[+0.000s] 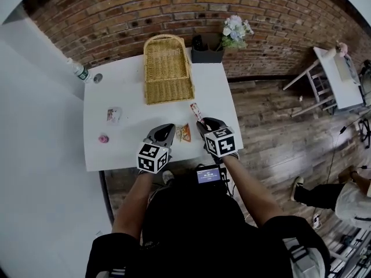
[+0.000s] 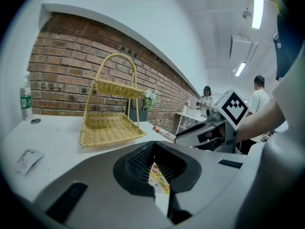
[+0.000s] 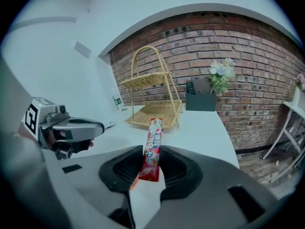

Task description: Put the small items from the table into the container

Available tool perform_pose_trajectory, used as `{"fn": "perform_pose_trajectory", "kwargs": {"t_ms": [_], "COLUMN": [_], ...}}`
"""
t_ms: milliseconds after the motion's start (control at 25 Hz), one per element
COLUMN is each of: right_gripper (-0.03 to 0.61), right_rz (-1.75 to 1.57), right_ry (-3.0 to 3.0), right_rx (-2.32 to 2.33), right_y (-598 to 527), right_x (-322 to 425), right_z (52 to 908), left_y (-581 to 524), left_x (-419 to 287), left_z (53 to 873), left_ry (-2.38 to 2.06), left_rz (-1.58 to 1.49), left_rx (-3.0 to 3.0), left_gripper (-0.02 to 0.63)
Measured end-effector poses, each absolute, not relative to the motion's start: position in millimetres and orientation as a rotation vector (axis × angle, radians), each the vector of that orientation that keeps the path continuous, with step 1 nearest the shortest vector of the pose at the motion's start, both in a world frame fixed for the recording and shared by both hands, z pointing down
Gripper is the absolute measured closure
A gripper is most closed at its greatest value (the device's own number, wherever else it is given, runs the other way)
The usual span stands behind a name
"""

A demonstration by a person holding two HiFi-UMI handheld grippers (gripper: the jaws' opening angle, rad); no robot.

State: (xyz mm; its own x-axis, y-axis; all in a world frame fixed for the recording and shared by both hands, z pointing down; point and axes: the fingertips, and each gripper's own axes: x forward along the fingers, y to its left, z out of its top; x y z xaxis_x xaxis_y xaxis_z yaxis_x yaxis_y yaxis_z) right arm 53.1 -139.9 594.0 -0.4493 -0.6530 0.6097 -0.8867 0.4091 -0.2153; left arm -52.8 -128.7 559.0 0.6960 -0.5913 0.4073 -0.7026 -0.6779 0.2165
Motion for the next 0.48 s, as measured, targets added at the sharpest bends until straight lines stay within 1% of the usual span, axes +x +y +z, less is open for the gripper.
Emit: {"fn": "perform_pose_trajectory", "kwargs": {"t_ms": [280,480], "right_gripper": [0.46,0.46], "right_rz": [0.679,0.598], "right_ry": [-2.27,-2.331], "right_rx": [1.277,1.293], "right_y": [-143,-162], "right_x": [47,47], "right_z": [578,544], "left_y": [-133,-149], "left_x": [-53,-47], "left_z": [551,532], "left_ry": [-1.022,-1.028], "left_rz": [0.418,0.394], "left_rx": [2.56,2.609], "left_gripper": [0.604,0.604]}}
